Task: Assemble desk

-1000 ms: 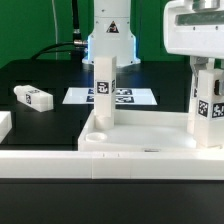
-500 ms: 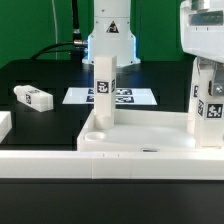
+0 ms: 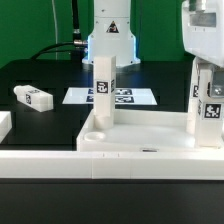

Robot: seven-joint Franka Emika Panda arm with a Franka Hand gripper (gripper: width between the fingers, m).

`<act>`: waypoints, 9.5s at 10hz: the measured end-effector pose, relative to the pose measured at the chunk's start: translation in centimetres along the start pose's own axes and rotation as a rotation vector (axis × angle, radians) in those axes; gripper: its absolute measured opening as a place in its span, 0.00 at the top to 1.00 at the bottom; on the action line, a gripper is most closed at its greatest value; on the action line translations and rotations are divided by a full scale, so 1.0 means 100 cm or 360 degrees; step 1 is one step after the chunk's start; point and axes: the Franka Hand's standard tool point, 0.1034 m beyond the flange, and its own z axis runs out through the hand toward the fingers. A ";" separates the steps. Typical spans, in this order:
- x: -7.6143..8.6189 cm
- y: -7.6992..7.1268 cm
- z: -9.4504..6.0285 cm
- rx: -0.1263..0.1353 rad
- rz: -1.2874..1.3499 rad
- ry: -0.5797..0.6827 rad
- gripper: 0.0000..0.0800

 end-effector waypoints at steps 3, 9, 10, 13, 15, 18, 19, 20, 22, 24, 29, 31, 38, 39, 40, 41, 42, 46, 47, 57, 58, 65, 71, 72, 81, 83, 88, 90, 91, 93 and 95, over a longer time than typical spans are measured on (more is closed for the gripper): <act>-0.003 -0.004 -0.002 -0.0100 -0.0615 0.0022 0.20; -0.002 -0.004 0.000 -0.0114 -0.1373 0.0008 0.19; -0.001 -0.004 0.001 -0.0133 -0.1613 0.0031 0.19; 0.000 -0.003 0.002 -0.0161 -0.1997 0.0041 0.19; 0.001 -0.003 0.001 -0.0172 -0.2174 0.0045 0.19; 0.002 -0.003 0.001 -0.0173 -0.2168 0.0045 0.53; 0.002 -0.003 0.001 -0.0174 -0.2146 0.0046 0.64; 0.002 -0.003 0.002 -0.0173 -0.2123 0.0047 0.64; 0.002 -0.003 0.002 -0.0173 -0.2119 0.0047 0.64; 0.003 -0.003 0.001 -0.0162 -0.1854 0.0055 0.64; 0.010 -0.003 0.003 -0.0030 -0.0981 0.0022 0.64; 0.010 -0.002 0.003 -0.0006 -0.0742 0.0026 0.64; 0.009 -0.002 0.004 0.0000 0.0047 -0.0011 0.64; 0.009 -0.002 0.004 0.0000 0.0049 -0.0011 0.64; 0.008 -0.002 0.004 0.0000 0.0134 -0.0012 0.64; 0.008 -0.002 0.004 -0.0001 0.0169 -0.0011 0.64; 0.008 -0.001 0.005 -0.0003 0.0089 -0.0009 0.41; 0.005 0.001 0.009 -0.0063 -0.0443 -0.0005 0.19; 0.003 -0.001 0.007 -0.0056 -0.0533 -0.0006 0.19; 0.000 -0.003 -0.002 -0.0173 -0.1801 0.0022 0.19; -0.002 -0.003 -0.002 -0.0188 -0.1945 0.0035 0.19; 0.004 -0.006 -0.002 -0.0182 -0.2406 0.0028 0.51; 0.008 -0.006 -0.002 -0.0155 -0.2046 0.0023 0.64; 0.009 -0.006 -0.002 -0.0147 -0.1915 0.0021 0.64; 0.003 -0.007 -0.001 -0.0088 -0.0487 0.0014 0.64; 0.002 -0.006 -0.001 -0.0075 -0.0239 0.0010 0.64; 0.000 -0.003 0.002 -0.0096 -0.0212 0.0014 0.35; 0.001 0.003 0.003 -0.0173 -0.0589 0.0021 0.20; 0.001 0.003 0.003 -0.0177 -0.0716 0.0021 0.20; 0.001 0.003 0.003 -0.0190 -0.0992 0.0020 0.19; 0.002 0.003 0.003 -0.0189 -0.1233 0.0007 0.19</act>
Offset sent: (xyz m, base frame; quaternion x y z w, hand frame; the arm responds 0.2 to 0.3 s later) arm 0.0101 0.0143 -0.0011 0.0056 -0.0255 -0.3682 0.9294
